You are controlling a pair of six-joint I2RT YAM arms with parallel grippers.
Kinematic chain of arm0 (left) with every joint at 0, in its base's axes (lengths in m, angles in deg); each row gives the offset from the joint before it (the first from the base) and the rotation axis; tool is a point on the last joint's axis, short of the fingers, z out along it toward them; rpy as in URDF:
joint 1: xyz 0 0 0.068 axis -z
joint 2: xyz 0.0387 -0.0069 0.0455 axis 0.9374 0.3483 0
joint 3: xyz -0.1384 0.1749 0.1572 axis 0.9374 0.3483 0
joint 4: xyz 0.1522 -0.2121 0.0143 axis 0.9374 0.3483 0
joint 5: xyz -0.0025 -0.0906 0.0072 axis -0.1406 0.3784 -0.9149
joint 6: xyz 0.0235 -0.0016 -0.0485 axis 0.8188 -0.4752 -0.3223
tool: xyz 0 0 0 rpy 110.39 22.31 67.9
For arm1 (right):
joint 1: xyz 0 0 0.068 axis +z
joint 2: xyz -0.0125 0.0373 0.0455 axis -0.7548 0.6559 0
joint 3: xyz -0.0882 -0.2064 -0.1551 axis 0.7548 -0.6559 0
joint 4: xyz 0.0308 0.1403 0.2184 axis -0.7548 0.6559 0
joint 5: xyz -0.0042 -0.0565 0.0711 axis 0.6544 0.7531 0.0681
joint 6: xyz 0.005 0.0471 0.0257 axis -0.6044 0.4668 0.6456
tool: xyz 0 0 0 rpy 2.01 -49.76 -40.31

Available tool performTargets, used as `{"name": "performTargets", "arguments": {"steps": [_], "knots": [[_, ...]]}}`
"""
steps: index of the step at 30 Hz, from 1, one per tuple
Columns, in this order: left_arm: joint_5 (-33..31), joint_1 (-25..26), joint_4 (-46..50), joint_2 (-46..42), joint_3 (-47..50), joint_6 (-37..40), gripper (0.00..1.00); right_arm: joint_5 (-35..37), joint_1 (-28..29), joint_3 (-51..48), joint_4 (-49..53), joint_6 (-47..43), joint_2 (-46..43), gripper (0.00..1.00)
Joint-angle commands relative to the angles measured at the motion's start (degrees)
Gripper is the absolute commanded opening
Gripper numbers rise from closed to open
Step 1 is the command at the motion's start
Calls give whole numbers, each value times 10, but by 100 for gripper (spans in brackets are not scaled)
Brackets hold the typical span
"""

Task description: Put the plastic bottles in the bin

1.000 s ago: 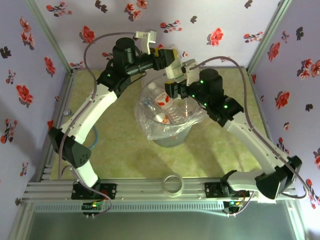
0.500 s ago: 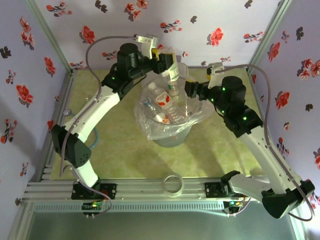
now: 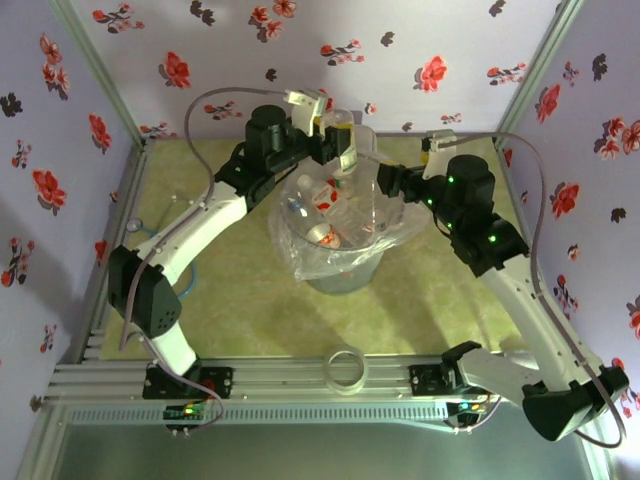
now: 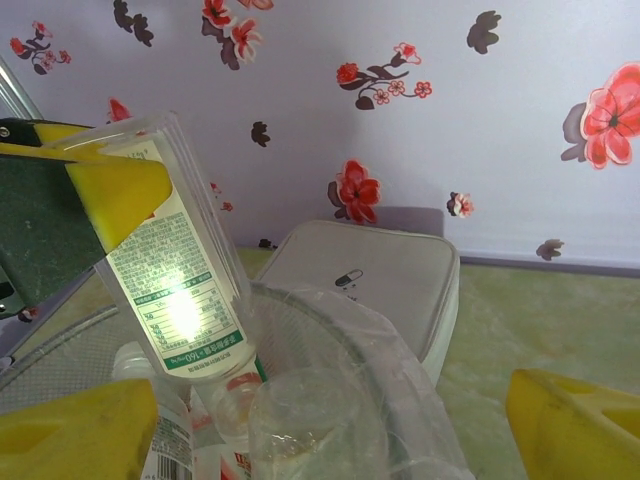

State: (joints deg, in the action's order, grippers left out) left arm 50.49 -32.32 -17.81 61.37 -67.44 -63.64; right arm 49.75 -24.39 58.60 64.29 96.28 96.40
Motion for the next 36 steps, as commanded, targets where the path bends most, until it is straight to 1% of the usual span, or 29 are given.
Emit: {"name": "performTargets", "arguments": {"steps": [1, 5, 8, 12, 18, 20, 23, 26, 29, 30, 33, 36], "knots": [[21, 16, 70, 1, 29, 25, 39, 4, -4, 25, 12, 12, 14, 90], [37, 23, 65, -4, 30, 8, 40, -1, -5, 73, 17, 33, 52, 89], [29, 35, 83, 2, 32, 15, 40, -3, -4, 104, 18, 57, 79, 87], [1, 53, 114, 10, 46, 34, 33, -14, -4, 129, 17, 75, 102, 86], [-11, 72, 111, -9, 84, 33, 31, -13, -12, 128, 23, 84, 110, 85], [-11, 71, 76, -29, 112, 12, 30, -16, -17, 127, 24, 88, 110, 85], [-10, 61, -6, -71, 164, -30, 26, -20, -21, 127, 26, 92, 108, 85], [-24, 56, -60, -107, 199, -34, 25, -25, -25, 125, 27, 95, 107, 85], [-64, 56, -65, -127, 212, -28, 26, -30, -26, 124, 28, 97, 106, 85], [-82, 55, -67, -132, 217, -37, 28, -31, -27, 124, 27, 98, 106, 84], [-111, 38, -34, -136, 211, -105, 32, -31, -28, 125, 31, 98, 106, 84], [-103, 24, -28, -138, 214, -164, 40, -32, -28, 126, 34, 97, 106, 85]]}}
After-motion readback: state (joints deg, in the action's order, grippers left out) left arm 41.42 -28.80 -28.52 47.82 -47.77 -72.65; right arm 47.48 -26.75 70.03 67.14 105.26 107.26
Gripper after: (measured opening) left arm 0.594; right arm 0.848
